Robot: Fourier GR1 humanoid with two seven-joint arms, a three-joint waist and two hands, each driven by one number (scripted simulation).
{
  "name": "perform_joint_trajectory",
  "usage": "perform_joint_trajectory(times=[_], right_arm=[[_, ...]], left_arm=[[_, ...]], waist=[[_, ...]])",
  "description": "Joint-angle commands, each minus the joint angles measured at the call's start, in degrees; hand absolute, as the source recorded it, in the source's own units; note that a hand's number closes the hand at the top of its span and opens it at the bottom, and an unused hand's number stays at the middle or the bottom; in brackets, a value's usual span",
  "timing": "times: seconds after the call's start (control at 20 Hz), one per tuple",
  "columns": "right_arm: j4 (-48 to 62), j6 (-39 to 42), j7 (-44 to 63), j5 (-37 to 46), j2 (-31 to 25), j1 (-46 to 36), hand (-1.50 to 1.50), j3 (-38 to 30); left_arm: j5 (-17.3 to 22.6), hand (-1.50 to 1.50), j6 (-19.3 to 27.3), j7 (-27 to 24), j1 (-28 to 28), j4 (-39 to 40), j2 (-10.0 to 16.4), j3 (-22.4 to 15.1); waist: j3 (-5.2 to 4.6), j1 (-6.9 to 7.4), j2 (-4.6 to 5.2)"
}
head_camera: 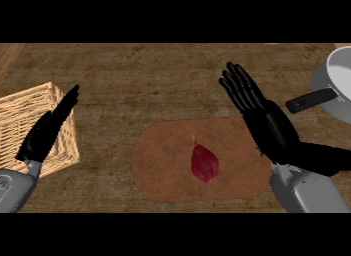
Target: Pick the pear from the cutting board and place it in the pot
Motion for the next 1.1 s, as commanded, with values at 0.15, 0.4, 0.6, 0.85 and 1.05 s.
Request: perform_joint_trajectory(times=[0.15,0.4,0.6,0.85,1.05], right_arm=[[-1.5,2.6,-16.6,-1.3,-6.1,6.8,1.50,-13.5],[8.3,-14.6,-12.4,9.4,-8.2,15.3,-1.50,-21.4],[3.4,-10.9,-28.6,8.6,-1.6,21.7,-1.50,-17.5],[-5.6,-12.2,-33.2,13.4,0.8,29.8,-1.50,-11.6],[-12.6,-15.5,-17.9,23.3,-4.7,32.0,-1.50,-6.0]], left_arm=[[3.2,0.00,7.2,-3.2,4.0,-5.3,-7.7,4.2],[6.2,0.00,8.8,-4.6,5.9,-7.4,-12.5,6.2],[5.3,0.00,10.1,-5.9,7.5,-10.5,-15.3,5.9],[3.4,0.00,11.2,-7.0,10.6,-12.0,-17.8,4.8],[2.3,0.00,11.6,-8.0,14.3,-15.3,-18.2,4.0]], waist=[[-0.61,-1.34,-1.92],[-1.03,-2.63,-1.42],[-0.74,-1.70,-1.73],[-0.87,-1.94,-1.78],[-0.99,-1.11,-1.78]])
